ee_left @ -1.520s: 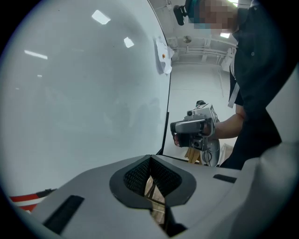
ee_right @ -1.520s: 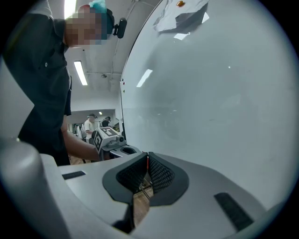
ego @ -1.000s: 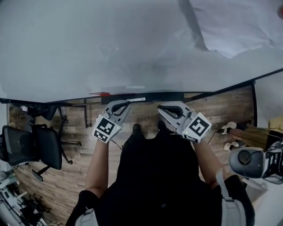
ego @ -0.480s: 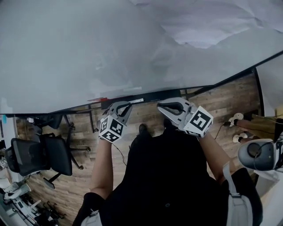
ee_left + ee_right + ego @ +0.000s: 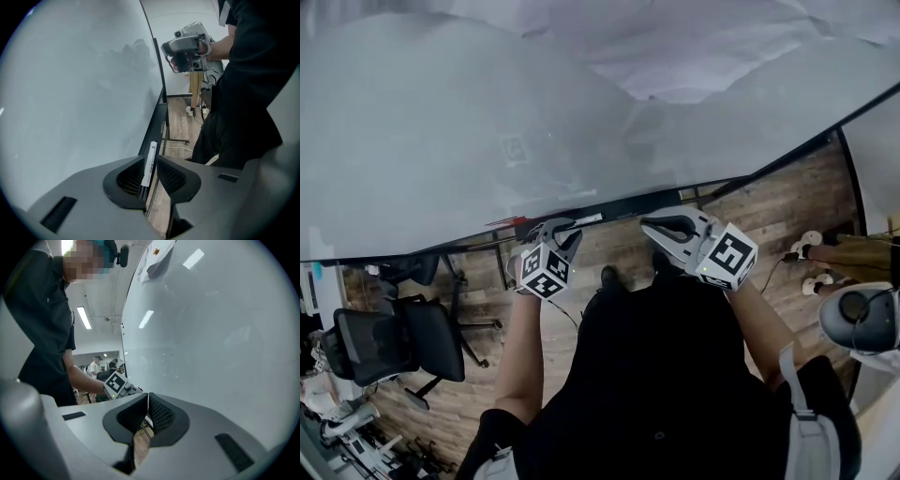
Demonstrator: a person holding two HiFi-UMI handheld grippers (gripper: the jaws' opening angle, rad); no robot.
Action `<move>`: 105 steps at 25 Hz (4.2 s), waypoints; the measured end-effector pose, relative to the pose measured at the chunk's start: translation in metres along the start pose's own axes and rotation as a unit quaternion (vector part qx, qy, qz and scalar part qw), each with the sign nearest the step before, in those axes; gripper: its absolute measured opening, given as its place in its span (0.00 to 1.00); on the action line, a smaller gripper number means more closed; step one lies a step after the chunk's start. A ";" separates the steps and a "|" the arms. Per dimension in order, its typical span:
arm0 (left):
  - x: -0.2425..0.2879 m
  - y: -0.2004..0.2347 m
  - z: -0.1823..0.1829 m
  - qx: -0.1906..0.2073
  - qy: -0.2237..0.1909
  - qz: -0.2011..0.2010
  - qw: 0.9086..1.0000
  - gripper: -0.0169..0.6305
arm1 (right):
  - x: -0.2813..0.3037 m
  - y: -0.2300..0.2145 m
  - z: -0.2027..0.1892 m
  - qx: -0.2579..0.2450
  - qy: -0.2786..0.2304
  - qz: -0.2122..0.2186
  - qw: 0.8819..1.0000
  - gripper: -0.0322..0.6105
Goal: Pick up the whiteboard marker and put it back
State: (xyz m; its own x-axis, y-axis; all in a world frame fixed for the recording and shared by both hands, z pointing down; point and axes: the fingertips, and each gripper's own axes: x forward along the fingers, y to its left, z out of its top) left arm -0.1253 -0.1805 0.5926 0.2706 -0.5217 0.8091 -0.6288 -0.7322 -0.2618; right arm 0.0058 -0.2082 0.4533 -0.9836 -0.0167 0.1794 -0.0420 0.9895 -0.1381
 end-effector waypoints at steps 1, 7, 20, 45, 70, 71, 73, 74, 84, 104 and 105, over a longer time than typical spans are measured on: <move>0.002 0.000 -0.002 0.001 0.005 -0.002 1.000 0.17 | -0.001 -0.001 0.001 0.000 -0.001 -0.002 1.000 0.08; 0.016 0.000 -0.008 0.008 0.029 -0.018 0.999 0.18 | -0.008 -0.004 -0.002 0.009 0.001 -0.013 1.000 0.08; 0.035 0.008 -0.015 0.011 0.056 -0.030 0.998 0.19 | -0.019 -0.015 -0.009 0.019 0.002 -0.033 0.999 0.08; 0.045 0.001 -0.020 -0.014 0.058 -0.080 0.995 0.18 | -0.017 -0.014 -0.012 0.028 0.001 -0.032 0.999 0.08; -0.006 0.010 0.022 0.005 -0.032 0.003 0.999 0.14 | -0.011 -0.006 -0.010 0.020 -0.001 -0.012 1.000 0.08; -0.014 0.012 0.031 -0.010 -0.052 0.013 0.999 0.14 | -0.009 -0.007 -0.009 0.017 -0.002 -0.005 1.000 0.08; -0.031 0.016 0.047 -0.034 -0.087 0.033 0.995 0.14 | -0.006 -0.006 -0.007 0.015 -0.005 0.004 1.000 0.08; -0.040 0.017 0.055 -0.041 -0.104 0.041 0.993 0.14 | -0.004 -0.005 -0.005 0.012 -0.007 0.007 1.000 0.08; -0.161 0.041 0.122 -0.195 -0.334 0.079 0.919 0.14 | 0.031 0.015 0.012 -0.019 -0.006 0.076 0.997 0.08; -0.238 0.020 0.046 -0.321 -0.470 0.155 0.808 0.14 | 0.087 0.065 0.012 -0.036 0.003 0.186 0.982 0.08; -0.239 0.021 0.047 -0.321 -0.470 0.156 0.807 0.14 | 0.087 0.064 0.012 -0.036 0.005 0.186 0.982 0.08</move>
State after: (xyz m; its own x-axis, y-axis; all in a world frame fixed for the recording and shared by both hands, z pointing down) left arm -0.1691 -0.0913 0.3693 0.2702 -0.9595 -0.0794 -0.9398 -0.2808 0.1948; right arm -0.0846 -0.1481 0.4481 -0.9268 0.3492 0.1382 0.3331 0.9343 -0.1269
